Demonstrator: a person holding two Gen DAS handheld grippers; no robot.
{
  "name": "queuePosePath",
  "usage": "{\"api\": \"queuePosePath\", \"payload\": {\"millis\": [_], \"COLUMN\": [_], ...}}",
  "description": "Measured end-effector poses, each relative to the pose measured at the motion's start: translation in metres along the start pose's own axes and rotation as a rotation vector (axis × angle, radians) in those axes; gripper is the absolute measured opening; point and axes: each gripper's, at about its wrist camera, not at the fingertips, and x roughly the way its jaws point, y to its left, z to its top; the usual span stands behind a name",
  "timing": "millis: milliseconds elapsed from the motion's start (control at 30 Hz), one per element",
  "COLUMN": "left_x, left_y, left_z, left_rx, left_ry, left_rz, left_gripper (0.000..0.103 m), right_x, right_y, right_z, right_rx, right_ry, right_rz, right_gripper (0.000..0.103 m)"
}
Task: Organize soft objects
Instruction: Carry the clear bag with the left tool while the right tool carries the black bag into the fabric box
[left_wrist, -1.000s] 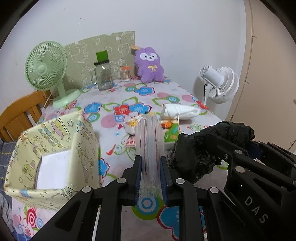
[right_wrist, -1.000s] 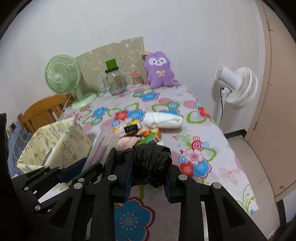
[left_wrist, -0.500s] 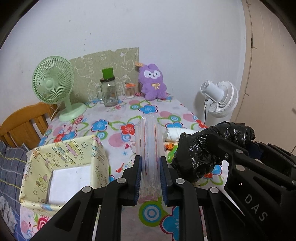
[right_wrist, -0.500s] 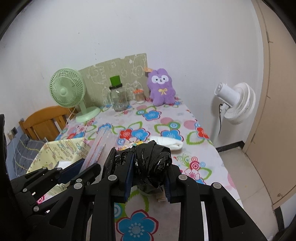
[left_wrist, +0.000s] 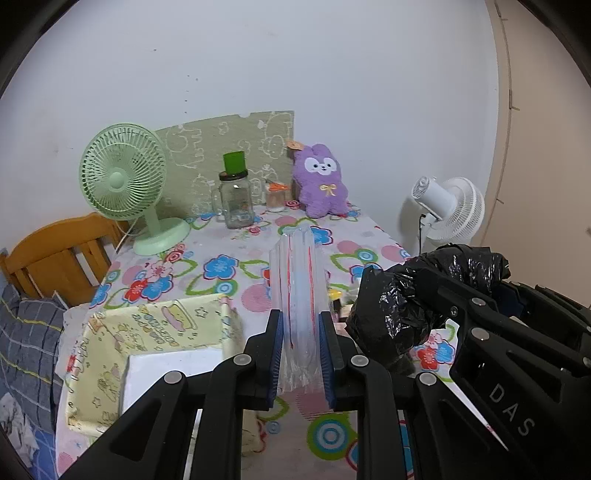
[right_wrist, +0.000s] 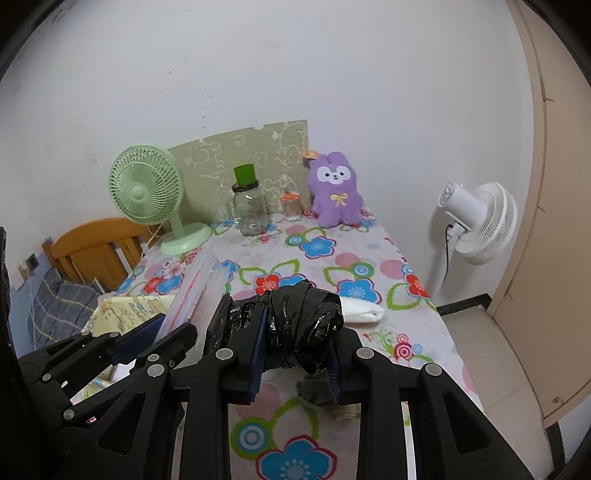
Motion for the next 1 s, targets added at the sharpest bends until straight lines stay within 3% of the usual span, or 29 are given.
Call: {"api": "queuePosePath", "payload": {"millis": [1000], "left_x": [0.014], "left_y": [0.088], "left_z": [-0.009], "left_rx": [-0.062], "left_ry": [0.067], "left_rz": [0.105], "left_gripper": [0.017], "right_x": [0.055], "right_y": [0.093], "right_z": [0.012], "right_rx": [-0.104], "right_ry": [0.084], "right_rz": [0.132], "right_gripper": [0.031]}}
